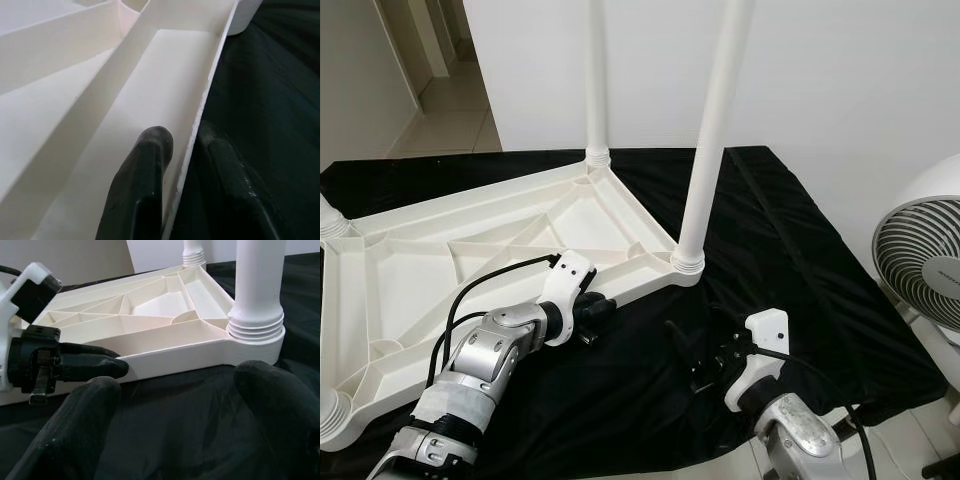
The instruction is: Building children table
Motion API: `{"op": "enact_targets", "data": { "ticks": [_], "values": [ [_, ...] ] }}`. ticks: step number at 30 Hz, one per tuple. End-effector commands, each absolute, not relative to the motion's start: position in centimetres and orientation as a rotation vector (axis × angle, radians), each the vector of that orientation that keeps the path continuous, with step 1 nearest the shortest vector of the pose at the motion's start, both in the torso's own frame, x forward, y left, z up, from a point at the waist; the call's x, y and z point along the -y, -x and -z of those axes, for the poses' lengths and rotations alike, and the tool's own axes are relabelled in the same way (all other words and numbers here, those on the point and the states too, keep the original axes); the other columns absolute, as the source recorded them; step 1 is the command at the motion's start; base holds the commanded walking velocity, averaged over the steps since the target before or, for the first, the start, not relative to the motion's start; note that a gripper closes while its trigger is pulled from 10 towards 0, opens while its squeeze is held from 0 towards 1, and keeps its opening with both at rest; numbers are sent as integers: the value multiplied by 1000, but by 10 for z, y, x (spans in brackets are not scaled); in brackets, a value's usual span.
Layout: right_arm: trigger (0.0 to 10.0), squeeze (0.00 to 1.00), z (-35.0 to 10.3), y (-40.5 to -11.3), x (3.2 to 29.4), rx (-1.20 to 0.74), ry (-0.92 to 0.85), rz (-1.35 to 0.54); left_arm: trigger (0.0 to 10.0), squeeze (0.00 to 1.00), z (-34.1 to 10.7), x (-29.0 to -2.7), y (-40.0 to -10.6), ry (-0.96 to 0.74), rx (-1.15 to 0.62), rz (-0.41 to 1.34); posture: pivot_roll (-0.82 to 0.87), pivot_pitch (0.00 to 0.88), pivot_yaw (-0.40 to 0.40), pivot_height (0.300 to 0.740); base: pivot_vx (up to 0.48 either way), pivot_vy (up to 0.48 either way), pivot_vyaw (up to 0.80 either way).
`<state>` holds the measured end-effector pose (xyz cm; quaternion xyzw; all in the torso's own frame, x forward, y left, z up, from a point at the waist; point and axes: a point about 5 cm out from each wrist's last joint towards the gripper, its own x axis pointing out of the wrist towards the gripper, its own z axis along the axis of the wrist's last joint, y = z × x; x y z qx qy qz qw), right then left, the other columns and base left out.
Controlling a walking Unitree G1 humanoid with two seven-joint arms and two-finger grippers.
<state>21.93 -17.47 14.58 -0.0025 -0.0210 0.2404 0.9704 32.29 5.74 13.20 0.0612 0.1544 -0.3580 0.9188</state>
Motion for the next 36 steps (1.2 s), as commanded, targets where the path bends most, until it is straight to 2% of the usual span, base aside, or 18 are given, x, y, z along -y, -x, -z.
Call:
{"op": "enact_targets", "data": {
  "ticks": [1, 4, 5, 6, 7, 15, 16, 26, 36],
  "values": [
    [10000, 0, -145, -220, 175, 48, 14, -480, 10000, 0, -154, -61, -330, -136, -165, 514, -98, 52, 11, 740, 0, 0, 0],
    [10000, 0, -145, -221, 175, 49, 13, -479, 10000, 0, -158, -59, -328, -136, -136, 544, -97, 53, 12, 740, 0, 0, 0],
    [10000, 0, -145, -220, 174, 49, 12, -477, 10000, 918, -157, -61, -329, -102, -145, 545, -99, 55, 17, 740, 0, 0, 0],
    [10000, 0, -145, -220, 174, 49, 12, -477, 10000, 918, -157, -61, -329, -102, -145, 545, -99, 55, 17, 740, 0, 0, 0],
    [10000, 0, -145, -220, 174, 49, 11, -475, 10000, 1000, -156, -63, -329, -75, -155, 540, -100, 55, 19, 740, 0, 0, 0],
    [10000, 0, -144, -220, 173, 51, 6, -467, 10000, 1000, -158, -66, -332, -145, -141, 523, -100, 55, 21, 740, 0, 0, 0],
    [10000, 0, -144, -220, 173, 50, 6, -467, 10000, 0, -161, -66, -331, -150, -126, 537, -98, 55, 21, 740, 0, 0, 0],
    [10000, 0, -142, -222, 171, 53, 10, -476, 10000, 0, -161, -86, -323, -255, -132, 519, -85, 47, 18, 740, 0, 0, 0],
    [10000, 0, -143, -225, 168, 57, 14, -494, 10000, 0, -155, -82, -317, -281, -149, 569, -77, 37, 14, 740, 0, 0, 0]
  ]
}}
